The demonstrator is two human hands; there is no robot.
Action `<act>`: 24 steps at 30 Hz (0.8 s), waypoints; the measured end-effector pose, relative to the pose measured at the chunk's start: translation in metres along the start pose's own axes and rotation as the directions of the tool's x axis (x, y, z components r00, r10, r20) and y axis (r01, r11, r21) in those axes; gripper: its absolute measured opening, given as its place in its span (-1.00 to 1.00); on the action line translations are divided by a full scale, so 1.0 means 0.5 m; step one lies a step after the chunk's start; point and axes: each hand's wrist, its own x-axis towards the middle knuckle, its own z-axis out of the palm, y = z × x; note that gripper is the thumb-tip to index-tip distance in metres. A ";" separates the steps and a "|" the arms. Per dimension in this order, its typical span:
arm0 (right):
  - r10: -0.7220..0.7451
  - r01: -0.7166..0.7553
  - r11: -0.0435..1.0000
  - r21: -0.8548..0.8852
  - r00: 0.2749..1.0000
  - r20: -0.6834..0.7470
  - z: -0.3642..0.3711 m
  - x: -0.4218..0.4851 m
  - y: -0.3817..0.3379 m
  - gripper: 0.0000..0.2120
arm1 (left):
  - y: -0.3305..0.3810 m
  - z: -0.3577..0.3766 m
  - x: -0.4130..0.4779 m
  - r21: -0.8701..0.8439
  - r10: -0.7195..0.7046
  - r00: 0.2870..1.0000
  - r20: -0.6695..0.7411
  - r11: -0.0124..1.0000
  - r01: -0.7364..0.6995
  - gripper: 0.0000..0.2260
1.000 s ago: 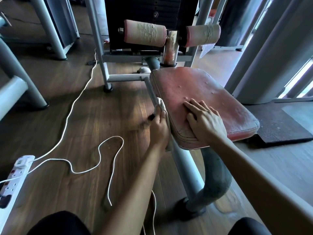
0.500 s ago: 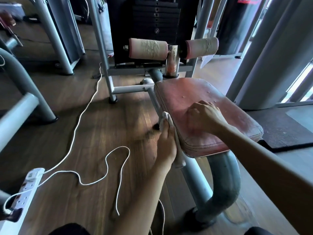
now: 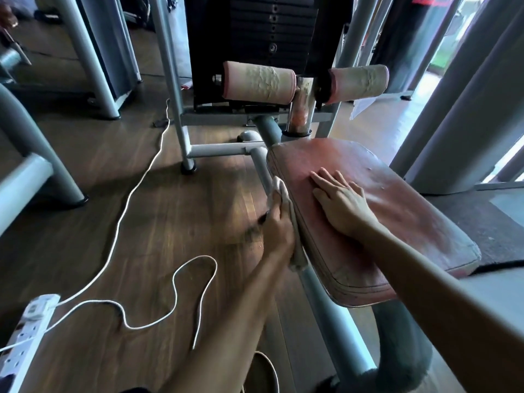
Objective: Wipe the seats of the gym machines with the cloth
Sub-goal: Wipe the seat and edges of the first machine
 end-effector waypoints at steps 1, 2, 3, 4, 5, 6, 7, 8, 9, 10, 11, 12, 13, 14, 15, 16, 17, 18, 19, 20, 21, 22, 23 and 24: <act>-0.005 0.005 1.000 -0.004 1.000 -0.005 0.001 0.000 -0.001 -0.53 | 0.003 0.001 0.017 0.023 -0.036 0.999 -0.008 0.999 0.036 -0.58; -0.004 0.004 1.000 -0.003 1.000 -0.009 0.002 0.001 -0.001 -0.53 | 0.009 0.001 0.016 0.028 -0.060 0.998 -0.018 0.998 0.060 -0.59; 0.004 -0.004 1.000 0.001 1.000 -0.007 0.001 0.001 -0.002 -0.53 | 0.014 -0.001 -0.003 0.007 -0.055 0.998 -0.016 0.998 0.055 -0.60; 0.017 -0.017 1.000 0.008 1.000 -0.005 0.001 0.002 -0.002 -0.53 | 0.015 -0.004 -0.033 0.001 -0.048 0.999 -0.014 0.999 0.048 -0.61; 0.024 -0.024 1.000 0.012 1.000 -0.005 0.001 0.003 -0.002 -0.53 | 0.020 -0.008 -0.070 0.008 -0.042 0.999 -0.009 0.999 0.042 -0.62; 0.024 -0.024 1.000 0.013 1.000 -0.008 0.003 0.003 -0.002 -0.53 | 0.023 -0.014 -0.105 0.013 -0.036 0.999 -0.003 0.999 0.036 -0.65; 0.023 -0.023 1.000 0.010 1.000 -0.011 0.005 0.003 -0.003 -0.52 | 0.017 -0.015 -0.127 0.017 -0.009 1.000 0.010 1.000 0.009 -0.66; 0.022 -0.022 1.000 0.008 1.000 -0.011 0.006 0.003 -0.004 -0.52 | 0.014 -0.015 -0.134 0.019 0.020 1.000 0.013 1.000 -0.020 -0.66; 0.026 -0.026 1.000 0.009 1.000 -0.008 0.005 0.003 -0.005 -0.52 | 0.015 -0.015 -0.125 0.027 0.029 1.000 0.006 0.999 -0.029 -0.65; 0.035 -0.035 0.999 0.013 0.999 -0.003 0.004 0.003 -0.006 -0.52 | 0.017 -0.013 -0.103 0.020 0.011 1.000 0.008 1.000 -0.011 -0.64; 0.041 -0.041 0.999 0.018 0.999 0.001 0.002 0.002 -0.008 -0.52 | 0.017 -0.012 -0.073 -0.005 -0.026 0.999 0.022 1.000 0.026 -0.62; 0.044 -0.044 0.999 0.021 0.999 0.002 0.001 0.001 -0.009 -0.52 | 0.021 -0.011 -0.042 -0.012 -0.054 0.998 0.039 0.998 0.054 -0.61; 0.045 -0.045 0.999 0.020 0.999 -0.001 0.000 0.000 -0.010 -0.52 | 0.018 -0.011 -0.008 0.009 -0.078 0.996 0.038 0.997 0.078 -0.60; 0.045 -0.045 0.999 0.019 0.999 0.000 0.000 0.000 -0.010 -0.52 | 0.014 -0.010 0.018 0.037 -0.095 0.995 0.026 0.995 0.094 -0.60; 0.045 -0.045 0.999 0.019 0.999 0.001 0.000 0.000 -0.010 -0.52 | 0.004 -0.008 0.034 0.047 -0.112 0.994 0.001 0.993 0.112 -0.60; 0.045 -0.045 0.999 0.021 0.999 0.001 -0.001 0.000 -0.010 -0.52 | 0.004 -0.006 0.030 0.032 -0.118 0.993 -0.008 0.993 0.118 -0.61; 0.045 -0.045 0.999 0.021 0.999 0.000 -0.001 0.000 -0.010 -0.52 | 0.007 -0.005 0.008 -0.002 -0.115 0.993 -0.005 0.993 0.115 -0.62; 0.044 -0.044 0.999 0.019 0.999 -0.002 -0.002 -0.001 -0.010 -0.52 | 0.008 -0.006 -0.026 -0.032 -0.106 0.994 -0.005 0.994 0.106 -0.64; 0.041 -0.041 0.999 0.015 0.999 -0.002 -0.002 -0.002 -0.010 -0.52 | 0.000 -0.006 -0.060 -0.044 -0.088 0.996 -0.009 0.995 0.088 -0.66; 0.040 -0.040 0.999 0.013 0.999 0.001 -0.003 -0.002 -0.011 -0.51 | 0.001 -0.009 -0.097 -0.049 -0.057 0.998 0.001 0.997 0.057 -0.67; 0.041 -0.041 0.999 0.013 0.999 0.004 -0.003 -0.003 -0.011 -0.51 | 0.000 -0.011 -0.119 -0.035 -0.023 1.000 0.012 0.999 0.023 -0.68; 0.042 -0.042 0.999 0.012 0.999 0.005 -0.003 -0.004 -0.011 -0.51 | 0.001 -0.011 -0.125 -0.024 0.003 1.000 0.019 1.000 -0.003 -0.66; 0.041 -0.041 0.999 0.011 0.999 0.006 -0.003 -0.004 -0.012 -0.51 | 0.000 -0.008 -0.109 -0.021 -0.001 1.000 0.020 1.000 0.002 -0.64; 0.040 -0.040 0.999 0.012 0.999 0.006 -0.004 -0.004 -0.013 -0.51 | 0.001 -0.005 -0.084 -0.033 -0.006 1.000 0.023 0.999 0.007 -0.62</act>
